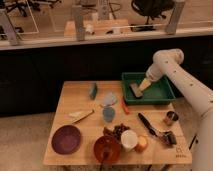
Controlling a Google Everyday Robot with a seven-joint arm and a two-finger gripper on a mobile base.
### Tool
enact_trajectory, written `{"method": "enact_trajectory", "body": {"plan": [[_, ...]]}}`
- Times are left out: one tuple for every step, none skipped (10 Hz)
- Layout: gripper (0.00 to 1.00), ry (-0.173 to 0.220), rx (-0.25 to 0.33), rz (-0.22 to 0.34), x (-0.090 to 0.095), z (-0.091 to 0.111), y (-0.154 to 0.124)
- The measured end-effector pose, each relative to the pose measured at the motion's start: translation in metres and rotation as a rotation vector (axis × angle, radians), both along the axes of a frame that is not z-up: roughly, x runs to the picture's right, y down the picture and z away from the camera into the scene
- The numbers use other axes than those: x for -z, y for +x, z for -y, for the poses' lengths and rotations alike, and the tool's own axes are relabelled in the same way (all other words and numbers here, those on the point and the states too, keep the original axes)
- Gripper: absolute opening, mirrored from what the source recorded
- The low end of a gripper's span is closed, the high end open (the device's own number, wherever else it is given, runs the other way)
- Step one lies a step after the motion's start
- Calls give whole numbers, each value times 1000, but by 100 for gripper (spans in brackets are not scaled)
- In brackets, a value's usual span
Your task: Place eraser in purple bowl
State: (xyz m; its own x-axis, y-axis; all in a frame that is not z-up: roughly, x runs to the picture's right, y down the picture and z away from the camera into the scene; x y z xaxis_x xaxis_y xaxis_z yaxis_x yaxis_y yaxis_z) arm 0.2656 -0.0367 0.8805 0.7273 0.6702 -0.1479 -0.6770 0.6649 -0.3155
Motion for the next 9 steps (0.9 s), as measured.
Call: {"method": "enact_trajectory", "body": {"plan": [[80, -4, -32, -8, -20, -6, -4], [80, -5, -59, -8, -38, -11, -6], [80, 0, -73, -13, -52, -15, -4], [80, 4, -89, -13, -64, -17, -3], [80, 2, -98, -8, -75, -20, -6], [80, -9, -109, 2, -85, -26, -10], [80, -21, -120, 4, -92, -32, -8], [80, -32, -130, 5, -98, -39, -7], [80, -45, -141, -3, -103, -46, -5]]}}
